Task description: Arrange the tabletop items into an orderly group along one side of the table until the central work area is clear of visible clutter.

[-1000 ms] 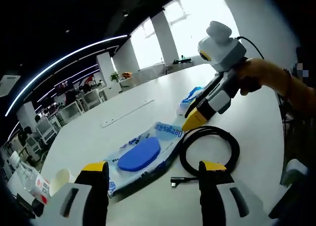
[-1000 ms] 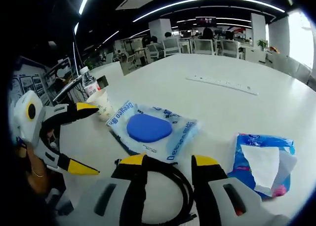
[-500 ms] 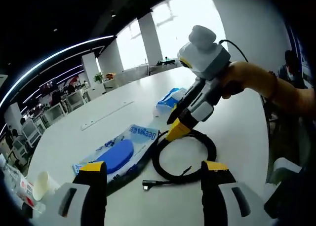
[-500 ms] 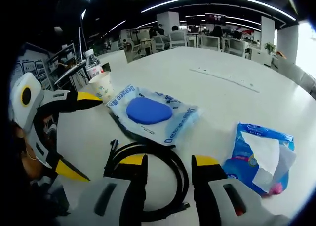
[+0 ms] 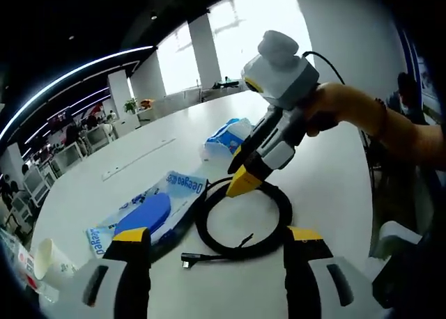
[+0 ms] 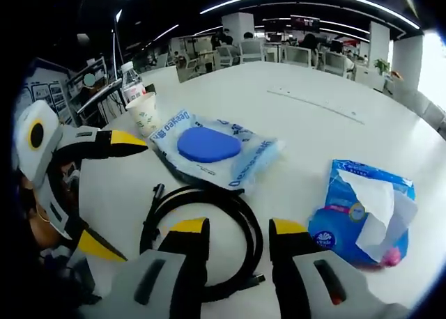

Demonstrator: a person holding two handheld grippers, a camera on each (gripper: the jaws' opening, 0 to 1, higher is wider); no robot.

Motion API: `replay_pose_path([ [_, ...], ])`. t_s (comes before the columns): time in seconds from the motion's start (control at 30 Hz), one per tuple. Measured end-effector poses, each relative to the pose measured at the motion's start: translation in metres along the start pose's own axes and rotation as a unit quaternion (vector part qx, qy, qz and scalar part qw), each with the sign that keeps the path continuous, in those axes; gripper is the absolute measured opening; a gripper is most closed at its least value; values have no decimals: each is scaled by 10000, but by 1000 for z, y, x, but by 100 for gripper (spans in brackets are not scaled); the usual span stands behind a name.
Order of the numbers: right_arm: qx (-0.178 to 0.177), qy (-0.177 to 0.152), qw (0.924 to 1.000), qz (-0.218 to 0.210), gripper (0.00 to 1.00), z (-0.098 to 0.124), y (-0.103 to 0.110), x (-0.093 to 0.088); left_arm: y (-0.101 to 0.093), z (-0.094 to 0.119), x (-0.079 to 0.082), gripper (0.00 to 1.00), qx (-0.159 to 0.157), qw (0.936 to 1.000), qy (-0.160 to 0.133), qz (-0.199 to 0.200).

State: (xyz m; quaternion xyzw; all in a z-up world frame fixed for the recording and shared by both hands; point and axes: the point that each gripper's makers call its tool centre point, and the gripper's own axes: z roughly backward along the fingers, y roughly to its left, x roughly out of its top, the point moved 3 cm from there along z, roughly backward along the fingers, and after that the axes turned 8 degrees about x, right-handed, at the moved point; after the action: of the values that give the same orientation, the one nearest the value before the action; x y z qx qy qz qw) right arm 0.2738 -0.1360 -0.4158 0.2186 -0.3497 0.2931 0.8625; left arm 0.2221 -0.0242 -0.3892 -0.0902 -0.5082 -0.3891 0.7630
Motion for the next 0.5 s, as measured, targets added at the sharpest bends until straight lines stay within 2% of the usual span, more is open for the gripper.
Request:
replay_pose_path([
  [0.37,10,32,10000,-29,34,3,-1,-7,-8,-3,-2,76,-160,9998,78,9],
  [0.5,50,109,9999,-42,34,2,-1,-11,-14,-5,-3,75,-350,9993,95,92],
])
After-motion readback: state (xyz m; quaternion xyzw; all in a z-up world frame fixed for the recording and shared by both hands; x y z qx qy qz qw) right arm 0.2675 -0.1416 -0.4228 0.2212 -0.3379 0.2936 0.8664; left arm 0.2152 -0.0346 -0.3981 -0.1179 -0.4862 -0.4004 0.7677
